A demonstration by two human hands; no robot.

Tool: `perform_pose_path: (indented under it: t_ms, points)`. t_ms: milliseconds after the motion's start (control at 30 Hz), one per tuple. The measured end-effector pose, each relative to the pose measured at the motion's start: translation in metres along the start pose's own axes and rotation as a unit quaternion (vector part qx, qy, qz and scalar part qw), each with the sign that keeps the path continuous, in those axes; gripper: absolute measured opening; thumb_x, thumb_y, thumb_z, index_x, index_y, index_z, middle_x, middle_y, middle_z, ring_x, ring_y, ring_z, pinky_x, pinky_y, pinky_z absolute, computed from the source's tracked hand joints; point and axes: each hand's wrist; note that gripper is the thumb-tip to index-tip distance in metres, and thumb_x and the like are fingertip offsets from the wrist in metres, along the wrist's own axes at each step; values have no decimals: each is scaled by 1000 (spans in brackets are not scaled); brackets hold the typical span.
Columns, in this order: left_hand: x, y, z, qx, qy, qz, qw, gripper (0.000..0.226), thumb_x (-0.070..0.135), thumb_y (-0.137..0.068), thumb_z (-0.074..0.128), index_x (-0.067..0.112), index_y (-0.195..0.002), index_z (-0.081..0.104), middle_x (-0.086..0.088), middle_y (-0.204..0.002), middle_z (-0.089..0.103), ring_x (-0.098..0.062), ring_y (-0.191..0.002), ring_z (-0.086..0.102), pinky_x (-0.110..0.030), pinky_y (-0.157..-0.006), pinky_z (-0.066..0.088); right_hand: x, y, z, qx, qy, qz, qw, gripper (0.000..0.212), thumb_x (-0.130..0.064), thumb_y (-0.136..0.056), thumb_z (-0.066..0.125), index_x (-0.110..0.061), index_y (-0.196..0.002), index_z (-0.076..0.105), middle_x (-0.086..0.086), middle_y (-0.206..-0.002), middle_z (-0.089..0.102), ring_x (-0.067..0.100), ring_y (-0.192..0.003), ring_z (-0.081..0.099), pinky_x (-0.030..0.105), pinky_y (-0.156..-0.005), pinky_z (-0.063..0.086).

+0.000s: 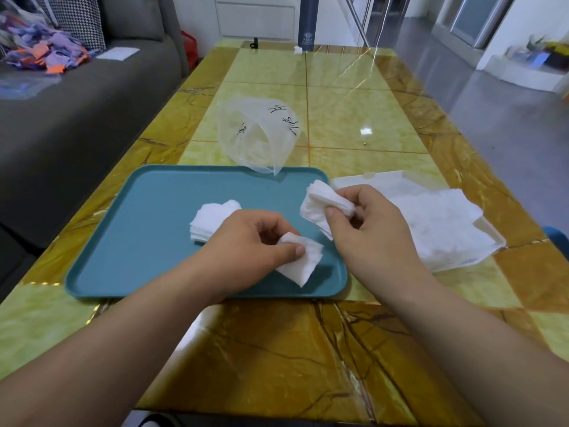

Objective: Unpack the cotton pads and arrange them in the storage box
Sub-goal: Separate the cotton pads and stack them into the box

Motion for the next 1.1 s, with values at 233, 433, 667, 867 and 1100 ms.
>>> perform_pose_path:
  t_ms: [233, 433, 667, 867, 1100]
  points:
    - [0, 18, -21, -30, 112, 52, 992, 18, 8, -94, 71, 19, -104, 81, 4, -88, 79, -5, -76, 67, -18, -66, 54, -1, -4, 1, -83, -73, 62, 992, 17, -11, -91, 75, -24, -102, 77, -1, -91, 80, 21, -92, 76, 48, -90, 61]
    - [-7, 14, -23, 9, 154, 47, 987, 15, 4, -93, 72, 11, -104, 77, -5, -94, 80, -16, -84, 74, -28, -75, 60, -8, 2, 3, -191, -117, 59, 973, 28, 1, -98, 61, -17, -113, 76, 3, -95, 82, 20, -93, 77, 28, -84, 62]
    - [-10, 10, -19, 49, 141, 41, 988, 8, 11, -91, 76, 16, -97, 77, -8, -90, 78, -15, -76, 68, -29, -67, 58, -12, 4, 3, -218, -175, 72, 957, 32, 4, -101, 56, -13, -119, 75, 8, -104, 81, 23, -104, 76, 40, -95, 60]
    - [-10, 10, -17, 68, 112, 46, 990, 7, 20, -89, 79, 24, -94, 79, -1, -86, 77, -25, -71, 63, -33, -63, 53, -14, 4, 2, -217, -214, 90, 948, 20, -12, -97, 67, -11, -114, 78, 11, -104, 80, 26, -103, 76, 42, -96, 60]
    - [-9, 14, -16, 36, 95, 9, 995, 24, 9, -85, 82, 23, -102, 77, 6, -96, 78, -30, -80, 73, -35, -73, 62, -8, 2, 9, -130, -234, 165, 949, 13, -7, -96, 67, -6, -102, 78, 14, -97, 80, 30, -94, 78, 44, -89, 63]
Point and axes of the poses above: each hand's wrist, its own y-axis away from the middle knuckle, its own z-axis out of the palm, x = y × z
